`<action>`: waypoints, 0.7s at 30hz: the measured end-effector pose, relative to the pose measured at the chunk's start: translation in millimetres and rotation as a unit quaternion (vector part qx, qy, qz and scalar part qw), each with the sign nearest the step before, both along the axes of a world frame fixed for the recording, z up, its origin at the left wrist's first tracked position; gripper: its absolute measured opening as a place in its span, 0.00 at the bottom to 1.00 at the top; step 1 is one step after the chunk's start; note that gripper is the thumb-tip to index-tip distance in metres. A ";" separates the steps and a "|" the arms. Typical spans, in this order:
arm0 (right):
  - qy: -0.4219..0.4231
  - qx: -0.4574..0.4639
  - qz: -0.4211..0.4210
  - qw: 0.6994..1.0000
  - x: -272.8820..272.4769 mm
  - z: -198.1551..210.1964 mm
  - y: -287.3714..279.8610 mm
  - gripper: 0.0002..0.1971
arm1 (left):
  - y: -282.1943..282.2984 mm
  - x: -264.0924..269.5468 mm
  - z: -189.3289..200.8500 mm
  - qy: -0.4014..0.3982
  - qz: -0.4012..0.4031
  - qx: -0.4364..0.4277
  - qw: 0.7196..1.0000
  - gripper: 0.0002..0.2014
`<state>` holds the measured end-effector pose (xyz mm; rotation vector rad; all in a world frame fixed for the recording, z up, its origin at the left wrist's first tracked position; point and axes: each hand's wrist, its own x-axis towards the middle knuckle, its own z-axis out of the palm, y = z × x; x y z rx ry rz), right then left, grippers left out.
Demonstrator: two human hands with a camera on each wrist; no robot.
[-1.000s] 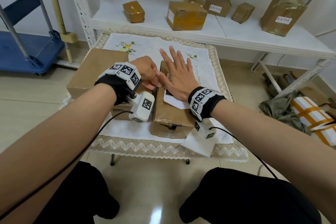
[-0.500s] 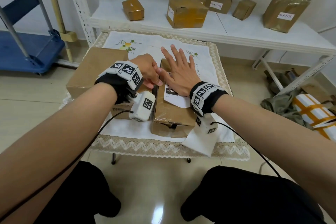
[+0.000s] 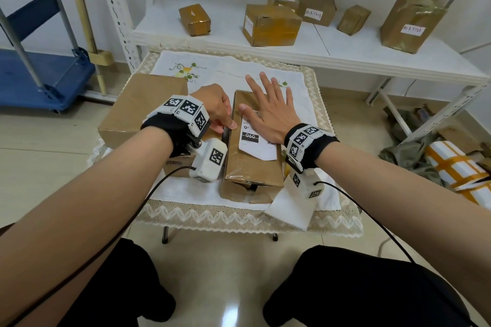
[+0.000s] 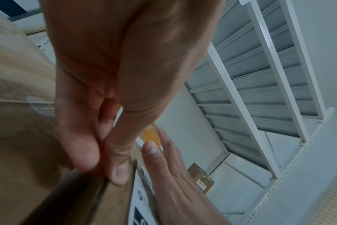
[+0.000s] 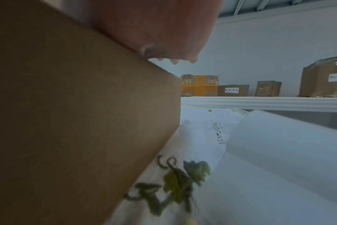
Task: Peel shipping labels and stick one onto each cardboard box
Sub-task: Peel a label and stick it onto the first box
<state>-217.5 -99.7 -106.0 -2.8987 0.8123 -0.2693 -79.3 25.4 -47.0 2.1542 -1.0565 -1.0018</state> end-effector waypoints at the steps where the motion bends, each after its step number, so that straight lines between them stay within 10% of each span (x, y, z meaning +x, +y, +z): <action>1: 0.000 0.001 -0.002 1.000 1.0 -0.3 -2.0 0.36 | 0.1 0.4 -0.3 0.000 0.000 0.000 1.000 0.14; 21: -0.012 -0.012 -0.035 0.999 12.9 1.3 -20.6 0.35 | -1.5 1.1 -1.2 -0.014 -0.001 0.001 1.000 0.15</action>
